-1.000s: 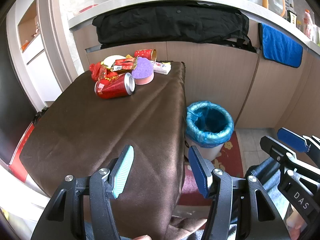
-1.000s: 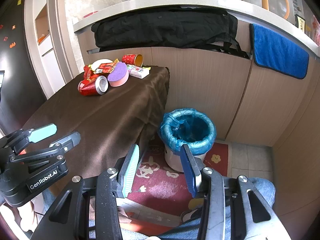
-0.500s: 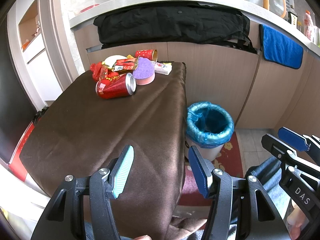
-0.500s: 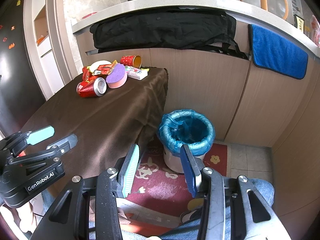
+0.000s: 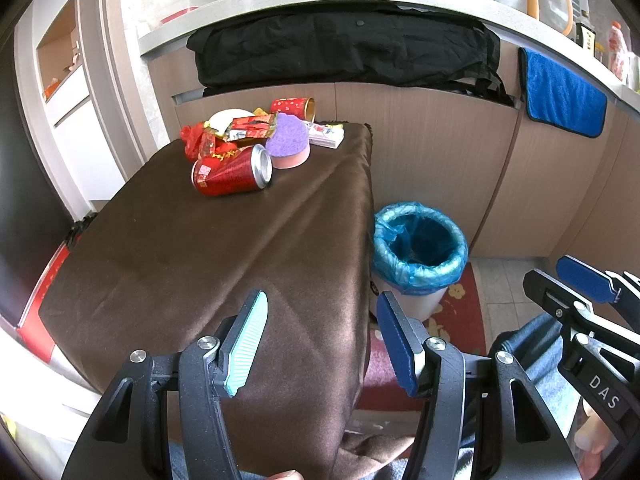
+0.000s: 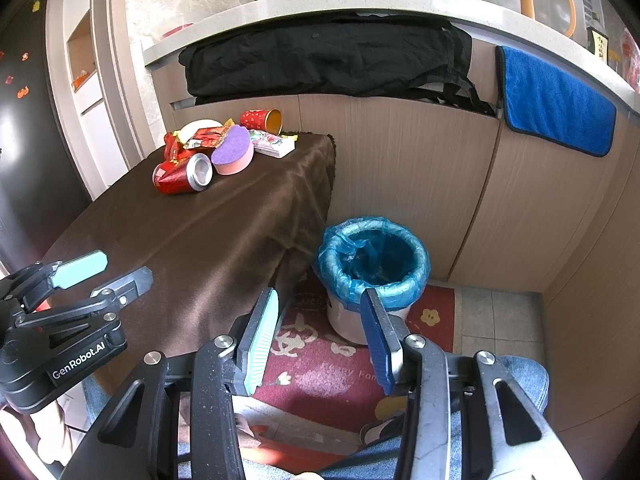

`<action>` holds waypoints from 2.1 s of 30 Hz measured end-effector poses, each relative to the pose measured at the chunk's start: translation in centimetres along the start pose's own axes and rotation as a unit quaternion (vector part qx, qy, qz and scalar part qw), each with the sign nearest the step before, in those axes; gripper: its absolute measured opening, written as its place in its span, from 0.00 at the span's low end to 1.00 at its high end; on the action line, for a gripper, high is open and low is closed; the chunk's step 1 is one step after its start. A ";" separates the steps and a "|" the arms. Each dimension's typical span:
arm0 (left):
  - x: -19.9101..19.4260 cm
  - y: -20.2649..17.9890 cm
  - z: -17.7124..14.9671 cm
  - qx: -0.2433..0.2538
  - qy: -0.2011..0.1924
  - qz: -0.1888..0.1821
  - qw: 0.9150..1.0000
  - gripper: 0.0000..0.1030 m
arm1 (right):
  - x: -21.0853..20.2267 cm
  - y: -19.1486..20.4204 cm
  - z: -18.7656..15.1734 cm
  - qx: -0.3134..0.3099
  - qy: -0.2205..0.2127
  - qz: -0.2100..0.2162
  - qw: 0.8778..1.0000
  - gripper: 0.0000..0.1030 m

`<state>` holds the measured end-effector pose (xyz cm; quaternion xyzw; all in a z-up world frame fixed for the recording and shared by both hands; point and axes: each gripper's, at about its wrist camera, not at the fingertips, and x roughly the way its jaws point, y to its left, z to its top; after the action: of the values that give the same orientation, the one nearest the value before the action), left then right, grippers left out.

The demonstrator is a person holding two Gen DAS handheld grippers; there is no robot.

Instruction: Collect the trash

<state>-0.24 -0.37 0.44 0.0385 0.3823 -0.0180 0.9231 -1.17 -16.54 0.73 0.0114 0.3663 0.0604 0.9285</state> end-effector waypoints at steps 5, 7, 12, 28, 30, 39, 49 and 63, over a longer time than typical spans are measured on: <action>0.0 0.0 0.0 0.000 -0.001 0.001 1.000 0.56 | 0.0 -0.1 -0.1 0.001 0.000 -0.001 1.000 0.39; 0.0 0.0 0.0 0.000 0.000 0.000 1.000 0.56 | 0.0 -0.1 -0.1 0.001 0.000 0.000 1.000 0.39; 0.0 0.1 0.0 0.000 0.000 -0.001 1.000 0.56 | 0.0 0.0 -0.1 0.001 0.000 0.000 1.000 0.39; 0.0 0.3 0.0 -0.001 -0.001 0.002 1.000 0.56 | 0.2 -0.2 -0.2 -0.001 0.002 0.000 1.000 0.39; 0.0 0.4 0.0 -0.002 -0.002 0.002 1.000 0.56 | 0.2 -0.2 -0.2 -0.001 0.002 0.000 1.000 0.39; 1.0 2.4 1.2 -0.001 -0.021 0.020 1.000 0.56 | 0.6 0.2 0.5 -0.016 -0.001 -0.001 1.000 0.39; 7.1 9.6 6.8 -0.016 -0.017 0.008 1.000 0.56 | 4.9 2.6 7.4 -0.049 -0.037 0.036 0.997 0.39; 15.4 18.3 15.1 -0.051 0.015 -0.046 0.998 0.59 | 17.9 9.9 18.1 -0.097 0.009 0.094 0.991 0.39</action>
<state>22.47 16.51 1.24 -0.0262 0.3980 -0.0400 0.9161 23.09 -4.13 2.45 -0.0450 0.3645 0.1827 0.9120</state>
